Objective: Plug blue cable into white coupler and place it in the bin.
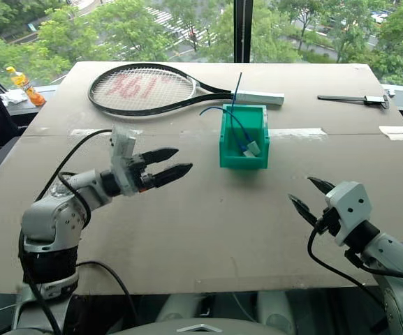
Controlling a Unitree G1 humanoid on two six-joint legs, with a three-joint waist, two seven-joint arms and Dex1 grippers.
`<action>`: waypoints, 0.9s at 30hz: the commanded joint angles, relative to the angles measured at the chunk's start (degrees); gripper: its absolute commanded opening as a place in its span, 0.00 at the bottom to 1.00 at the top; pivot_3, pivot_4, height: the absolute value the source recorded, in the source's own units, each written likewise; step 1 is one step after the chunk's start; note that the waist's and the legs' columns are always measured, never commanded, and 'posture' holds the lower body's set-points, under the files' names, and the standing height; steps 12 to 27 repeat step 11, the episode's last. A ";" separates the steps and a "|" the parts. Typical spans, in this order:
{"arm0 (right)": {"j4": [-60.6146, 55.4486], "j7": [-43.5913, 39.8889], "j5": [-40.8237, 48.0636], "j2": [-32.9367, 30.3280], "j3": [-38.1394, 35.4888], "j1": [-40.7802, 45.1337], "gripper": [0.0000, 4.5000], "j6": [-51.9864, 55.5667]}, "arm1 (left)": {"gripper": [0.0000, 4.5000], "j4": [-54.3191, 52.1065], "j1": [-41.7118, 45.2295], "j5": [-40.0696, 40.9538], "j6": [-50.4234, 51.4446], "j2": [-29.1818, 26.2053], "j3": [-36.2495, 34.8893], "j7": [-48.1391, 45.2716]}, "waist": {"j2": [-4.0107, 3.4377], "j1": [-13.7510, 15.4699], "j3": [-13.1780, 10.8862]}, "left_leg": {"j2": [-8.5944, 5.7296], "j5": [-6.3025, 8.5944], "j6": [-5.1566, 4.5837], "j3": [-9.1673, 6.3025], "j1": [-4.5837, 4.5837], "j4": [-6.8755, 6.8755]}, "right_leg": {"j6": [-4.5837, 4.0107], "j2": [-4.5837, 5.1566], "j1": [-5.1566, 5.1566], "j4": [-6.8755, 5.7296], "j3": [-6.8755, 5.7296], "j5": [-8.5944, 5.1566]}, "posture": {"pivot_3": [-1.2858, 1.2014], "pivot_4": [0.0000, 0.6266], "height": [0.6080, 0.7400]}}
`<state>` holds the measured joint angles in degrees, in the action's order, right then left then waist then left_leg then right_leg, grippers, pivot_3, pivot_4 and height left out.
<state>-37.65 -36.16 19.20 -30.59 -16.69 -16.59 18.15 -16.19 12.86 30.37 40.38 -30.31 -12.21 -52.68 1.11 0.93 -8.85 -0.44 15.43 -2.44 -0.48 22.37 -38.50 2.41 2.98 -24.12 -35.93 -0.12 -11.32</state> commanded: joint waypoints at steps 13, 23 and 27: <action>8.14 -8.95 1.76 -6.76 -11.50 -7.90 0.62 -6.77 | 0.99 -4.44 -25.66 1.50 -13.42 -6.94 -8.47 -6.54 | -0.01 0.26 -0.03 | 0.08 0.07 -0.07 0.12 -0.37 0.08 | 0.17 0.38 0.34 0.07 -0.02 -0.22 | 0.52 0.24 1.00; 8.14 -8.95 1.76 -6.76 -11.50 -7.90 0.62 -6.77 | 0.99 -4.44 -25.66 1.50 -13.42 -6.94 -8.47 -6.54 | -0.01 0.26 -0.03 | 0.08 0.07 -0.07 0.12 -0.37 0.08 | 0.17 0.38 0.34 0.07 -0.02 -0.22 | 0.52 0.24 1.00; 8.14 -8.95 1.76 -6.76 -11.50 -7.90 0.62 -6.77 | 0.99 -4.44 -25.66 1.50 -13.42 -6.94 -8.47 -6.54 | -0.01 0.26 -0.03 | 0.08 0.07 -0.07 0.12 -0.37 0.08 | 0.17 0.38 0.34 0.07 -0.02 -0.22 | 0.52 0.24 1.00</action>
